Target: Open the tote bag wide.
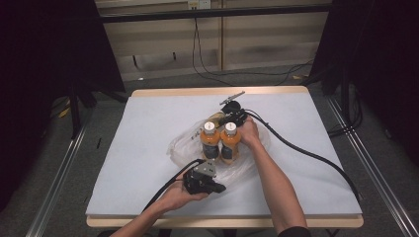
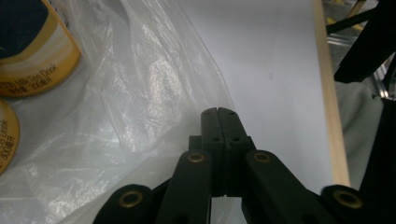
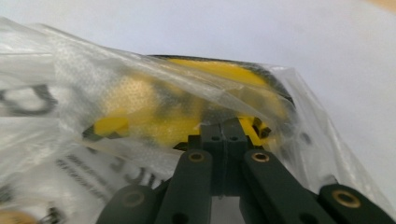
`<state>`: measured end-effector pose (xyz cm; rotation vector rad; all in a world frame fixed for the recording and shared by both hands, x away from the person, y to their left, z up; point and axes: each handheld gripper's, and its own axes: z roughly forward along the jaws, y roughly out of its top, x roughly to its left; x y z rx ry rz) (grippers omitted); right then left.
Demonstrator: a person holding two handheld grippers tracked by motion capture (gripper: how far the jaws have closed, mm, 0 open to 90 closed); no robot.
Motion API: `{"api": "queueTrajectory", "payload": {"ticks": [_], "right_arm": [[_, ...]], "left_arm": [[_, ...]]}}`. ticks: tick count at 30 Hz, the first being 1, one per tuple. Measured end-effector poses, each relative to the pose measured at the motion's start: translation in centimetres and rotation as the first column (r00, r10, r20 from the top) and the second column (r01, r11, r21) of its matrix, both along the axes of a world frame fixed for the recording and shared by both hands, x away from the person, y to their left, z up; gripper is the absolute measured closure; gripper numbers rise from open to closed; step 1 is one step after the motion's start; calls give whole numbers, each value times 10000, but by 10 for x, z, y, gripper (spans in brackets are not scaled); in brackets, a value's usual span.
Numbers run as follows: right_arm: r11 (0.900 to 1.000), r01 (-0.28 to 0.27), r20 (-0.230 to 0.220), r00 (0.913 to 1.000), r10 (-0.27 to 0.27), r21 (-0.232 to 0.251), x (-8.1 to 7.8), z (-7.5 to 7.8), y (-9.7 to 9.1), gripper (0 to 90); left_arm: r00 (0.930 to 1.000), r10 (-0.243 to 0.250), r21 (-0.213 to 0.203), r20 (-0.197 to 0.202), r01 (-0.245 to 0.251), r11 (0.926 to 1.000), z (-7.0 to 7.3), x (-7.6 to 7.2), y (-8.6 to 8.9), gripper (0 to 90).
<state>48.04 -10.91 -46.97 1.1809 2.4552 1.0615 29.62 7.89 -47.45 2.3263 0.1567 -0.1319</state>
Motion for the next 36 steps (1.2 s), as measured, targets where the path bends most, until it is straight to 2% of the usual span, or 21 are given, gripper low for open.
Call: {"api": "queueTrajectory", "payload": {"ticks": [3, 5, 7, 9, 12, 17, 18, 20, 21, 22, 24, 25, 27, 28, 29, 31, 33, 35, 36], "right_arm": [[9995, -56, 80, 10000, 53, 316, -7, 12, -6, 900], [9980, -166, 130, 9998, 159, 602, -12, 19, -13, 900], [9965, -222, 324, 9993, 196, 806, -19, 25, -21, 900], [9959, -297, 524, 9983, 253, 857, -27, 29, -27, 900], [9955, -349, 783, 9965, 280, 884, -36, 35, -34, 900], [9906, -309, 1204, 9926, 148, 1330, -55, 43, -54, 898], [9891, -245, 1279, 9918, 58, 1449, -61, 44, -58, 830], [9886, -135, 1366, 9906, -72, 1500, -67, 45, -63, 802], [9877, -118, 1428, 9897, -107, 1562, -71, 46, -66, 793], [9859, -71, 1561, 9876, -193, 1670, -76, 47, -70, 757], [9832, -19, 1714, 9847, -300, 1826, -84, 51, -76, 622], [9818, 134, 1783, 9828, -478, 1892, -89, 53, -79, 565], [9823, 238, 2027, 9773, -621, 1860, -97, 57, -87, 488], [9785, 549, 2127, 9722, -978, 1987, -103, 61, -96, 404], [9750, 646, 2160, 9700, -1114, 2128, -107, 63, -102, 381], [9712, 777, 2309, 9641, -1307, 2254, -115, 65, -110, 305], [9705, 942, 2351, 9608, -1470, 2218, -124, 67, -117, 242], [9722, 1036, 2529, 9548, -1563, 2098, -136, 68, -122, 200], [9719, 1104, 2599, 9517, -1636, 2077, -141, 68, -124, 183]], "left_arm": [[9997, 117, -274, -196, -123, 9996, 6, 2, 3, 900], [9994, 198, -646, -292, -217, 9977, 10, 4, 6, 900], [9993, 323, -736, -209, -337, 9967, 14, 4, 8, 900], [9984, 490, -1173, -268, -518, 9917, 18, 6, 10, 896], [9982, 585, -1276, -146, -599, 9900, 21, 8, 12, 875], [9925, 1215, -1871, -145, -1221, 9747, 30, 10, 20, 806], [9918, 1272, -1991, -109, -1268, 9717, 31, 11, 21, 774], [9882, 1532, -2082, -46, -1508, 9664, 33, 12, 23, 713], [9848, 1736, -2221, 22, -1688, 9603, 34, 12, 24, 688], [9834, 1813, -2234, 99, -1746, 9590, 35, 12, 25, 644], [9778, 2079, -2368, 266, -1959, 9516, 38, 11, 27, 565], [9753, 2174, -2353, 397, -2023, 9506, 39, 11, 28, 537], [9713, 2309, -2554, 563, -2095, 9439, 41, 11, 31, 504], [9678, 2442, -2527, 615, -2216, 9418, 43, 11, 33, 456], [9666, 2498, -2634, 568, -2268, 9376, 44, 11, 33, 413], [9604, 2688, -2604, 730, -2418, 9347, 47, 11, 36, 344], [9527, 2924, -2686, 826, -2612, 9271, 49, 11, 41, 263], [9476, 3073, -2786, 867, -2731, 9207, 51, 9, 46, 220], [9423, 3201, -2742, 978, -2837, 9189, 53, 8, 50, 205]]}}
